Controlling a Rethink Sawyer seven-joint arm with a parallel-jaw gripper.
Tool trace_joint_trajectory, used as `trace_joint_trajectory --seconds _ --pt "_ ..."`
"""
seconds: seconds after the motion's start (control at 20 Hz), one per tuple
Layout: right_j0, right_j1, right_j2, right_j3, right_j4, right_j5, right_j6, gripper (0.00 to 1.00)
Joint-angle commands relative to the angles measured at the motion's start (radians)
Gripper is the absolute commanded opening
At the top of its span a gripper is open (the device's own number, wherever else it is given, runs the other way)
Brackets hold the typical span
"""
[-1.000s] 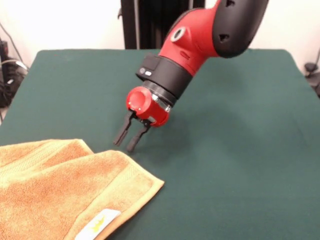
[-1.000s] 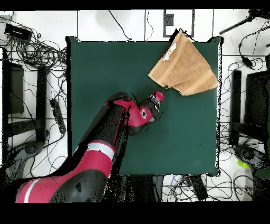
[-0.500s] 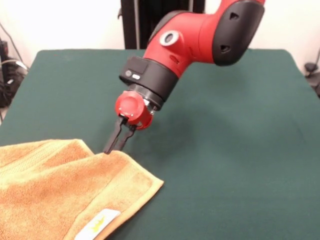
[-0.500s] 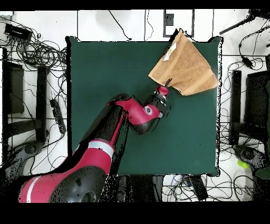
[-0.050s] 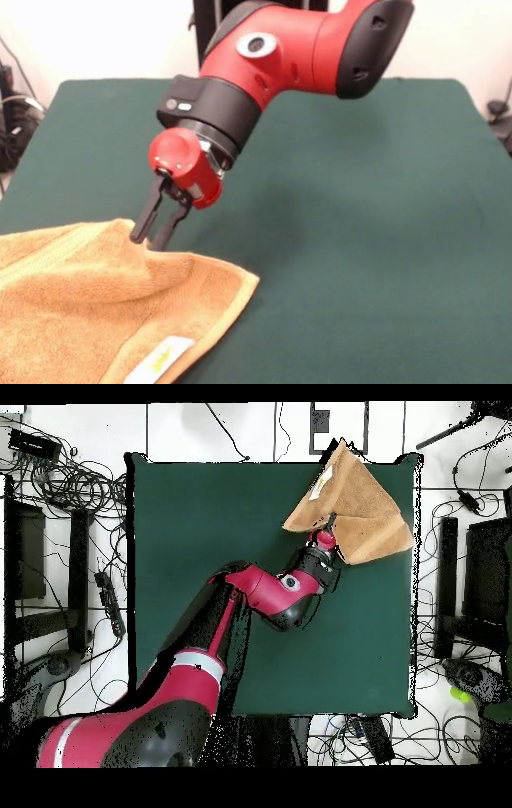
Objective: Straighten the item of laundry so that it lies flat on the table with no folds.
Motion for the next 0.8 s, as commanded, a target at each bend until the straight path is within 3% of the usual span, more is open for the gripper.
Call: trace_joint_trajectory --seconds 0.05,0.15,0.25,0.35,0.8 --pt "-0.066 -0.078 0.274 0.142 -0.142 0.130 0.590 0.00" --pt "-0.088 -0.100 0.300 0.158 -0.140 0.113 0.577 0.00" --pt "-0.075 -0.095 0.283 0.150 -0.122 0.121 0.494 0.00" --pt "-0.101 -0.116 0.315 0.176 -0.153 0.128 0.548 0.00" --pt "-0.187 -0.170 0.387 0.189 -0.038 0.021 0.448 0.00"
